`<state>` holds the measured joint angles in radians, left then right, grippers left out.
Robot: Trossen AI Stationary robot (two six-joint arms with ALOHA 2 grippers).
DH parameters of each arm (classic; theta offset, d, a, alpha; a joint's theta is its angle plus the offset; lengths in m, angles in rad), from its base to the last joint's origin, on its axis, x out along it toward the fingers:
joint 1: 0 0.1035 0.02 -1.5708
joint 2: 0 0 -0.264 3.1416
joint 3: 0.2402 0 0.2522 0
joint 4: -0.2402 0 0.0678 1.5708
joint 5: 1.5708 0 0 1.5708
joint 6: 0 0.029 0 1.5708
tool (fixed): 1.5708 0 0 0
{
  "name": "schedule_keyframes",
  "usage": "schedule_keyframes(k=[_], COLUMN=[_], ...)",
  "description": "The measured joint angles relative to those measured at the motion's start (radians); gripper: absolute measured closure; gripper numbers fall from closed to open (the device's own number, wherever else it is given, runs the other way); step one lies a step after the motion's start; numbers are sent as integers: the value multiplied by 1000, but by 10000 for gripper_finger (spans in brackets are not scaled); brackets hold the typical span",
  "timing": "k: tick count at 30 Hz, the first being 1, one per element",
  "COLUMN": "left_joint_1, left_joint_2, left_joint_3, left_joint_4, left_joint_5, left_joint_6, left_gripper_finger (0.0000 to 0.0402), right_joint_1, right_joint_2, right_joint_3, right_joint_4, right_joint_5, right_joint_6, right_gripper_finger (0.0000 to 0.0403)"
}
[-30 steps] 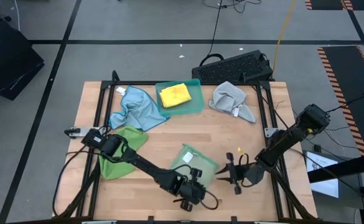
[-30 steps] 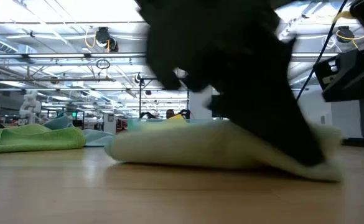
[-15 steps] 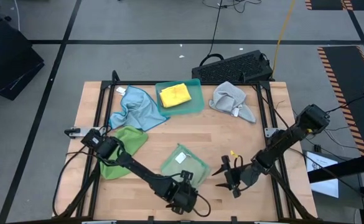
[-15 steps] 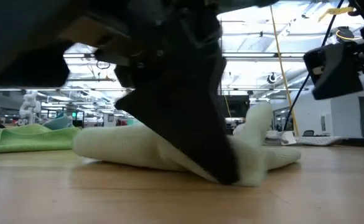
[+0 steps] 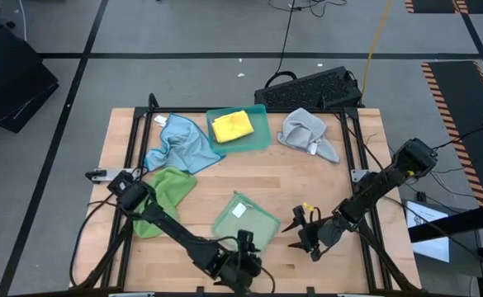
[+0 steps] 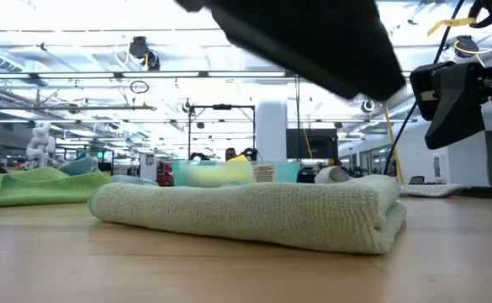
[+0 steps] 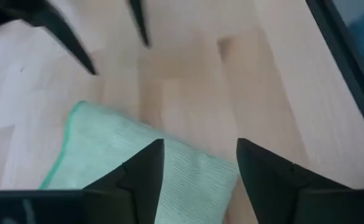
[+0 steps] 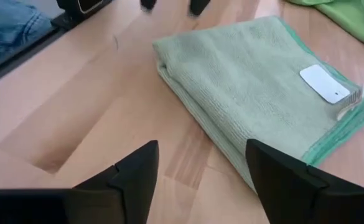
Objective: Fold microfiber towels
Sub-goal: Fold the light green microfiber cloth
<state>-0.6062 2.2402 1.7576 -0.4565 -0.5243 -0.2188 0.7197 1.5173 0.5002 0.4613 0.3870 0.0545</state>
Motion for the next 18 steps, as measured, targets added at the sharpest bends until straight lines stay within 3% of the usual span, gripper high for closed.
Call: schedule_keyframes(k=[9,18], left_joint_1=[23,5], left_joint_2=[-26,-21], left_joint_3=[0,-2], left_joint_4=[-31,-31], left_joint_5=[54,53], left_joint_6=[-53,-78], left_gripper_finger=[195,195], right_joint_1=[-74,-224], right_joint_2=[0,45], right_joint_3=[0,-1], right_joint_4=[18,76], right_joint_5=[-31,-328], right_joint_6=[-159,-389], right_gripper_finger=[117,138])
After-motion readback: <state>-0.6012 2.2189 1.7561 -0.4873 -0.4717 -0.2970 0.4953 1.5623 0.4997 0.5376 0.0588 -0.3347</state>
